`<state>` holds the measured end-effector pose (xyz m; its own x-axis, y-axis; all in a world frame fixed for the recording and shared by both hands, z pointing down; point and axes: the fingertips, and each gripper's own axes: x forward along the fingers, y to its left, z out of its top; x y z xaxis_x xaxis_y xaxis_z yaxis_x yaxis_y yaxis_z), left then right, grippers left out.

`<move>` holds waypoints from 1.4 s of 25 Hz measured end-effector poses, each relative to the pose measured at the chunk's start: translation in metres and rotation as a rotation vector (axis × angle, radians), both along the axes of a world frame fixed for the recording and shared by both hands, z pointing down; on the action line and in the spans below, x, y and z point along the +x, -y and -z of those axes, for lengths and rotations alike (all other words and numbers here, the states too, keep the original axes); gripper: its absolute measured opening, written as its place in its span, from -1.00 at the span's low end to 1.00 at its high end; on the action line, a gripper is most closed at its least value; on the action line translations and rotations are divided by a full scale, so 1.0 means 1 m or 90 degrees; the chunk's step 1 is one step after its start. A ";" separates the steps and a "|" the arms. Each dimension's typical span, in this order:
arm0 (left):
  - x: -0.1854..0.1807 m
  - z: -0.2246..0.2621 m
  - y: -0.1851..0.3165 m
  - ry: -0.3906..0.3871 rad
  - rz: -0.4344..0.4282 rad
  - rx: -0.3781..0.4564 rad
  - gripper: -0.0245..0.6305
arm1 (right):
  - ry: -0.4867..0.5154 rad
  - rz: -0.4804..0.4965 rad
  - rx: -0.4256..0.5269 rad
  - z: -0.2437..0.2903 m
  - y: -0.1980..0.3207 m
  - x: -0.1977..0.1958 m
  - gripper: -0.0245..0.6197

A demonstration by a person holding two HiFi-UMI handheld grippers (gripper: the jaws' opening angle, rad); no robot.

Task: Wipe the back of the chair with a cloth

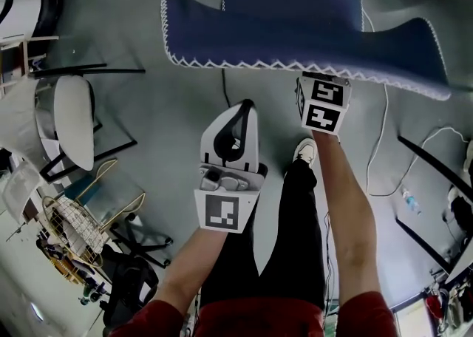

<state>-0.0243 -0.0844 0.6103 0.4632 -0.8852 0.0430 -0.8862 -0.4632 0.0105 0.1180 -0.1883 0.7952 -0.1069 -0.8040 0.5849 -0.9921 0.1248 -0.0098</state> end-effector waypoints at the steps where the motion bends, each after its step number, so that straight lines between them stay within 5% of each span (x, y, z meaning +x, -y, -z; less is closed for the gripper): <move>1: 0.001 0.006 -0.001 -0.001 0.001 0.000 -0.88 | 0.002 -0.001 0.001 0.010 -0.004 0.001 -0.73; 21: -0.011 0.158 -0.045 0.026 0.014 0.024 -0.88 | 0.004 0.031 0.064 0.241 -0.068 -0.013 -0.73; 35: -0.046 0.213 -0.057 0.053 -0.038 0.063 -0.88 | -0.035 -0.004 0.064 0.274 -0.083 -0.019 -0.73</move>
<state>-0.0704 -0.0275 0.3974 0.5132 -0.8583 -0.0023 -0.8532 -0.5098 -0.1100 0.0993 -0.1057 0.5216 -0.0717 -0.8597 0.5058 -0.9915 0.1166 0.0577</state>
